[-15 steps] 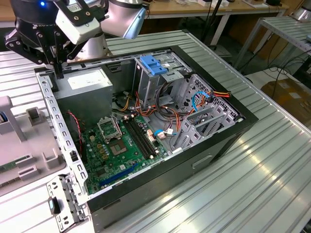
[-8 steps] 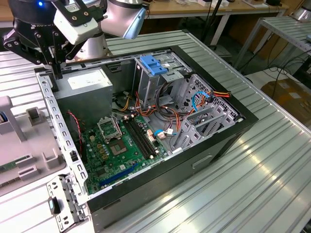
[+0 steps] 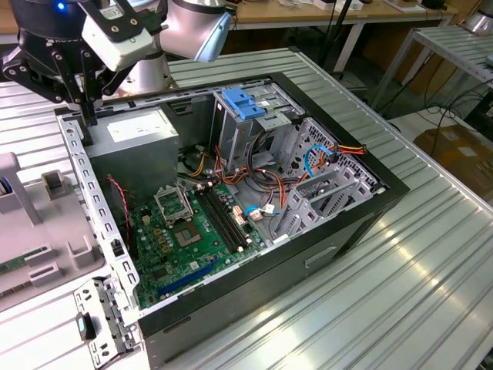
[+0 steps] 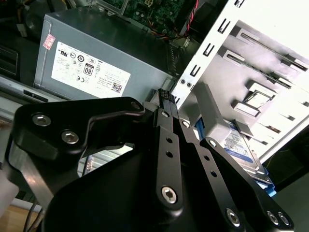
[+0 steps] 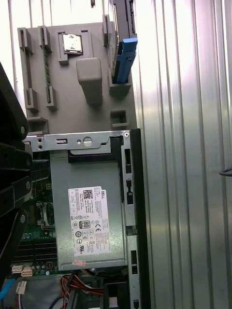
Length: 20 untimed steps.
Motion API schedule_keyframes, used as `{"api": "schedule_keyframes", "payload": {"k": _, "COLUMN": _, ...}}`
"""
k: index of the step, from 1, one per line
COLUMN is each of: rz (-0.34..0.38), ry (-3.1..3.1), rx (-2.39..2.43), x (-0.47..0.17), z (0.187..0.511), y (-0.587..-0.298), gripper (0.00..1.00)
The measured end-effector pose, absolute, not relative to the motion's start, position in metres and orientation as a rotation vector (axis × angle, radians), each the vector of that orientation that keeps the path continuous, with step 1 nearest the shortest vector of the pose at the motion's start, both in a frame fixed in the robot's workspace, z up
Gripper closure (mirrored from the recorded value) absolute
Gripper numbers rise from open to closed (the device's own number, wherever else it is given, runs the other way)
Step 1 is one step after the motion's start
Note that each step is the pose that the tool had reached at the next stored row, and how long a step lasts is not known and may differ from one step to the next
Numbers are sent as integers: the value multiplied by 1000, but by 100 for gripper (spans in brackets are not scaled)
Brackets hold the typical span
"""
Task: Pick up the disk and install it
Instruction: 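Reach for the disk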
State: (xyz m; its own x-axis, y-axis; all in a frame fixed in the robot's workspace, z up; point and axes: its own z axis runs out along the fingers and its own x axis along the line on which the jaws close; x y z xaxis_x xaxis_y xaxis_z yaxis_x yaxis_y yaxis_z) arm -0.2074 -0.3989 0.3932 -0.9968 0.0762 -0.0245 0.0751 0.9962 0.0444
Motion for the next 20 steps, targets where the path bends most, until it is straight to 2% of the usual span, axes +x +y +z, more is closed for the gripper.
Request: {"api": "schedule_keyframes", "payload": {"k": 20, "rz": 68, "ry": 3112, "rx": 118, "x": -213, "z": 393, "y": -399, "gripper": 89}}
